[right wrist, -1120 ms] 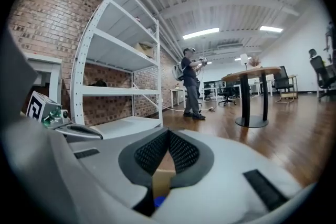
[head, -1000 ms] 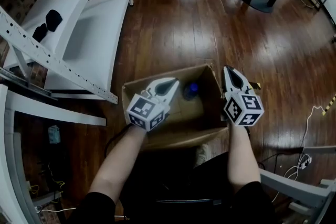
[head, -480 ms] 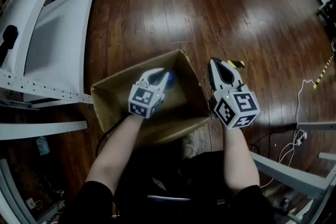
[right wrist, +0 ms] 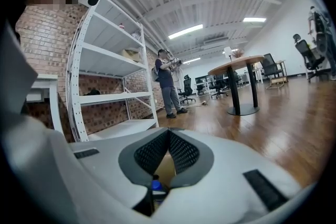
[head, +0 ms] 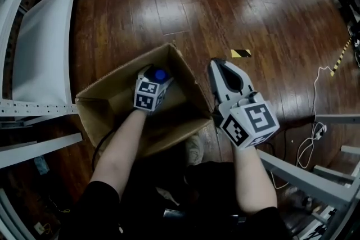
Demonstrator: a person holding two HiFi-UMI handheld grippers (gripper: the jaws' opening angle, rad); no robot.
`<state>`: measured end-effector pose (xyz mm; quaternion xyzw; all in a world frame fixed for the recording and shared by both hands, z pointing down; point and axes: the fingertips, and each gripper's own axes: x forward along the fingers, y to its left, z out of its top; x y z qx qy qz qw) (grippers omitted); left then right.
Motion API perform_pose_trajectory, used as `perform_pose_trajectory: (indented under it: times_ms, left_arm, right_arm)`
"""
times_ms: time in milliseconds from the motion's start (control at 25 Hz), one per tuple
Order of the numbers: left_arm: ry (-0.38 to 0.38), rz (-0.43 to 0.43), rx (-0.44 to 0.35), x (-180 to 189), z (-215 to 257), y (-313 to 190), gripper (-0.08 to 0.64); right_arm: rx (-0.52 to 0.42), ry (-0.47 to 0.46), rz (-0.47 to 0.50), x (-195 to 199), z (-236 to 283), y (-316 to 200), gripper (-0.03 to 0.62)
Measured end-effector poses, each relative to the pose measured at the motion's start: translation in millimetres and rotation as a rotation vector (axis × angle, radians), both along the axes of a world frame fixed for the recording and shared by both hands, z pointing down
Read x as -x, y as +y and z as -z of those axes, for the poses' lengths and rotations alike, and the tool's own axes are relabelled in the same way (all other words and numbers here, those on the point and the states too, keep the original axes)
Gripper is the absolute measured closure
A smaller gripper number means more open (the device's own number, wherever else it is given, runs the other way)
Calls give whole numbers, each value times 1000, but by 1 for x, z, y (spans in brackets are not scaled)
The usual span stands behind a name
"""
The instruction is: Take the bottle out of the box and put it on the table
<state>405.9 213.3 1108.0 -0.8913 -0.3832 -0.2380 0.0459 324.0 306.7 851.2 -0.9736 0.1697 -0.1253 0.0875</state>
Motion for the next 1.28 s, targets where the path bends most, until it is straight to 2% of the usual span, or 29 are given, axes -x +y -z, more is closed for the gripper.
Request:
perform_pose_trajectory:
  times_ms: [240, 440, 640, 800, 1000, 1120, 1280]
  left_arm:
    - [-68, -6, -81, -1, -42, 6, 166]
    - [-82, -53, -211, -4, -66, 4, 167]
    - [-172, -20, -203, -3, -87, -5, 164]
    - [-127, -48, -293, -2, -89, -3, 190]
    - [-156, -76, -365, 1, -87, -6, 196]
    - [-139, -88, -345, 5, -73, -4, 196]
    - [-146, -99, -246, 14, -40, -5, 198]
  right_arm:
    - [-2, -23, 17, 5, -6, 3, 588]
    - [-29, -37, 45, 11, -10, 0, 588]
    - [-22, -39, 76, 14, -9, -12, 588]
    - [-20, -52, 92, 17, -12, -12, 588]
    - [9, -62, 116, 17, -15, -18, 588]
    - [35, -85, 145, 18, -24, -27, 588]
    - [71, -100, 186, 18, -31, -41, 588]
